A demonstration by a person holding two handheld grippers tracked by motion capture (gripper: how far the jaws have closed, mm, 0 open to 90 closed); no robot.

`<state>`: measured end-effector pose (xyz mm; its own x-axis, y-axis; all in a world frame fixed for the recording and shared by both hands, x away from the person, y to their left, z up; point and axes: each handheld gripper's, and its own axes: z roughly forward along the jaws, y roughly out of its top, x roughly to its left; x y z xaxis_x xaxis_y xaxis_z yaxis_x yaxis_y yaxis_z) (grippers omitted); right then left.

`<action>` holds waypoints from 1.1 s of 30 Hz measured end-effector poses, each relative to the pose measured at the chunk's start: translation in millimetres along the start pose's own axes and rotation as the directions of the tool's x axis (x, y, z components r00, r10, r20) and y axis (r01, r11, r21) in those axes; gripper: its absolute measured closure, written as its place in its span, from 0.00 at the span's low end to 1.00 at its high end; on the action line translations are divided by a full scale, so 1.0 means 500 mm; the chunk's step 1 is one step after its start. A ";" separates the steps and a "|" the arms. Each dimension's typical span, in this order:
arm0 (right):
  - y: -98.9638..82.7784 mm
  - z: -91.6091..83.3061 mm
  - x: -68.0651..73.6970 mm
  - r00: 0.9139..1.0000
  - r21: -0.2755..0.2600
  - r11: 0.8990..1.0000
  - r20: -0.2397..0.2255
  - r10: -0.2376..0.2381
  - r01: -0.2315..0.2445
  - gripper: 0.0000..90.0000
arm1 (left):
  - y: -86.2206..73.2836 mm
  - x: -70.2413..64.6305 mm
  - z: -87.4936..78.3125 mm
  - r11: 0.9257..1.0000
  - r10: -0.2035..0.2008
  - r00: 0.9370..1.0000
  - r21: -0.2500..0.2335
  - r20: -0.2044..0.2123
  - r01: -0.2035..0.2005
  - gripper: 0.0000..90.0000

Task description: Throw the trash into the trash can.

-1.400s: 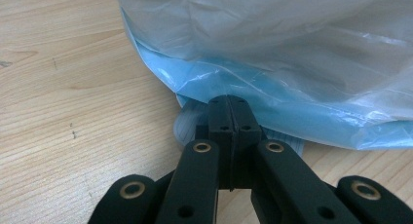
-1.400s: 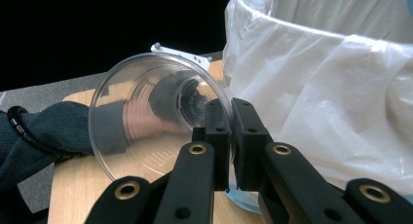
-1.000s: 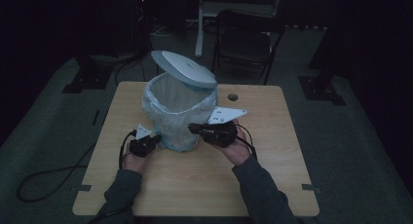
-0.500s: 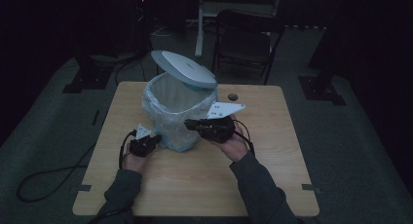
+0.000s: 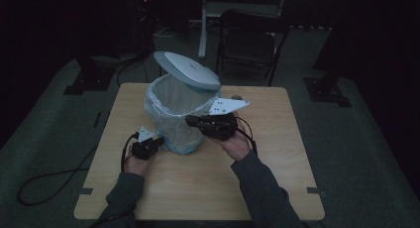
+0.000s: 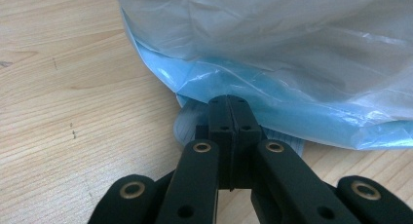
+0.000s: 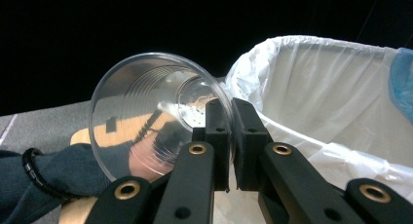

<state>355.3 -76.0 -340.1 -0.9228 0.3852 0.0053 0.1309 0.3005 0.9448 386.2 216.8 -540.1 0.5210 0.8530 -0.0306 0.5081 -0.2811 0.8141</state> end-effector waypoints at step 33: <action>0.037 -0.017 -0.018 0.998 -0.089 0.996 0.043 0.035 -0.031 0.96 | 0.000 0.000 0.000 1.000 -0.003 1.000 0.000 0.002 0.003 1.00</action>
<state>363.2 -81.3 -320.0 -0.9011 0.4329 0.0239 0.1263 0.2094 0.9697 386.2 216.8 -540.1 0.5209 0.8530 -0.0337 0.5094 -0.2789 0.8141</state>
